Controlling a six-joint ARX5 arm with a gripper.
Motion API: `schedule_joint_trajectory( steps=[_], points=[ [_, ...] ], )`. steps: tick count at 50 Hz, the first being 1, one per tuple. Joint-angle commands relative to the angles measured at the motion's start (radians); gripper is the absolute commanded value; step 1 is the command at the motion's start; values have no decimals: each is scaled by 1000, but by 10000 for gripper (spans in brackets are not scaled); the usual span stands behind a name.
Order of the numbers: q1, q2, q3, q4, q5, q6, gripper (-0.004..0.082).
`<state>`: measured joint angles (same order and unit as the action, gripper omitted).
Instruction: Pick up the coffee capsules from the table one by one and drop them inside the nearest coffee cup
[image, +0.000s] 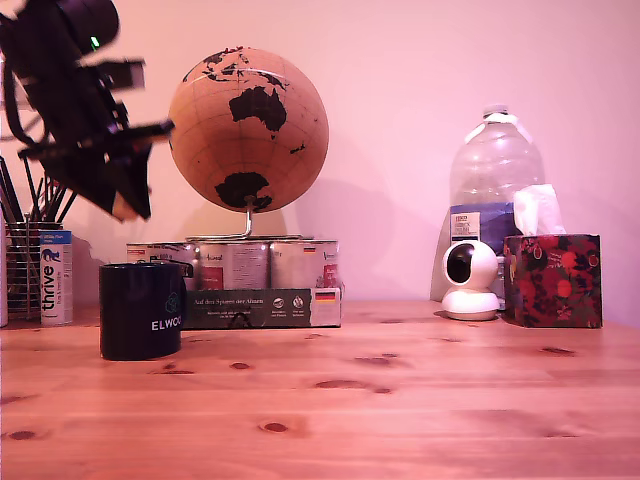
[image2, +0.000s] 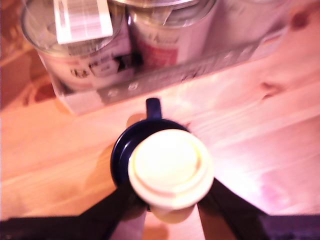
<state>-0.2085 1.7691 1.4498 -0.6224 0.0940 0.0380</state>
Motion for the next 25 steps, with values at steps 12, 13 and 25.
schedule_joint_trajectory(
  steps=[12,13,25],
  points=[
    [8,93,53,-31,-16,16,176],
    [8,97,53,-33,-16,16,176],
    [8,116,54,-48,-16,17,176]
  ],
)
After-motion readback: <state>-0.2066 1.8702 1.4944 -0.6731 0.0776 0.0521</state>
